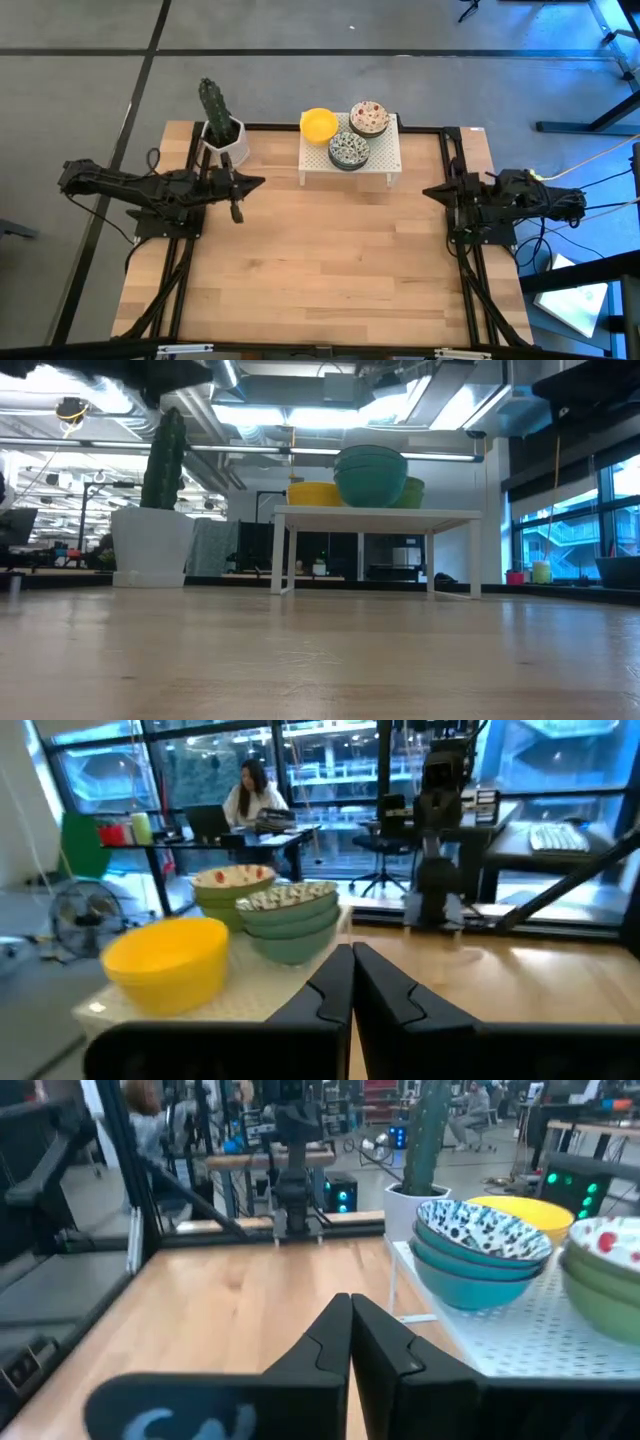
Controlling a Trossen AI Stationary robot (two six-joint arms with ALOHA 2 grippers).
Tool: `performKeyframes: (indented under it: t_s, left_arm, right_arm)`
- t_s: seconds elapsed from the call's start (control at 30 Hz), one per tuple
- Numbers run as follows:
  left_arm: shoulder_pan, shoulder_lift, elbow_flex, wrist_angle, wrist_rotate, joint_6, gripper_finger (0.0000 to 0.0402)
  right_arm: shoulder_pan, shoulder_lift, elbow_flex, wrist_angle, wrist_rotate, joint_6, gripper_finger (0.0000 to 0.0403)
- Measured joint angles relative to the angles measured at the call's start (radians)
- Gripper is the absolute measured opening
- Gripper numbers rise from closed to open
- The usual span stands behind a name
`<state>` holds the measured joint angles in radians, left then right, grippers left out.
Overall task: Pick & Place Mini bowls
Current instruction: Return to Home Position
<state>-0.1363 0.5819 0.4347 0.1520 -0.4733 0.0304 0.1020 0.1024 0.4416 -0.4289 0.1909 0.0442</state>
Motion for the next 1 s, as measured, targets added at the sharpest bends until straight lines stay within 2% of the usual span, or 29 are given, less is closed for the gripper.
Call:
performKeyframes:
  t_s: [0.1, 0.27, 0.37, 0.43, 0.5, 0.57, 0.73, 1.0]
  left_arm:
    - [0.021, 0.001, 0.067, -0.096, 0.000, 0.067, 0.0003]
    - [0.090, 0.000, 0.188, -0.331, 0.003, 0.084, 0.0003]
    - [0.120, -0.015, 0.231, -0.415, 0.046, 0.077, 0.0003]
    - [0.138, -0.045, 0.231, -0.459, 0.080, 0.099, 0.0003]
    - [0.164, -0.085, 0.219, -0.483, 0.099, 0.104, 0.0002]
    - [0.194, -0.137, 0.193, -0.496, 0.140, 0.086, 0.0002]
    - [0.226, -0.284, 0.073, -0.477, 0.280, 0.009, 0.0002]
    - [0.226, -0.410, -0.107, -0.302, 0.278, 0.053, 0.0002]
  right_arm:
    - [0.000, 0.000, -0.079, 0.115, 0.000, 0.066, 0.0012]
    - [0.000, 0.001, -0.278, 0.441, -0.016, 0.163, 0.0012]
    - [0.000, 0.000, -0.348, 0.562, -0.045, 0.179, 0.0012]
    - [0.000, 0.001, -0.392, 0.613, -0.021, 0.160, 0.0012]
    - [0.001, 0.006, -0.436, 0.681, 0.025, 0.133, 0.0012]
    - [0.001, 0.019, -0.435, 0.679, 0.049, 0.118, 0.0012]
    - [0.002, 0.047, -0.434, 0.684, 0.038, 0.071, 0.0012]
    - [0.002, 0.053, -0.433, 0.683, 0.023, 0.016, 0.0012]
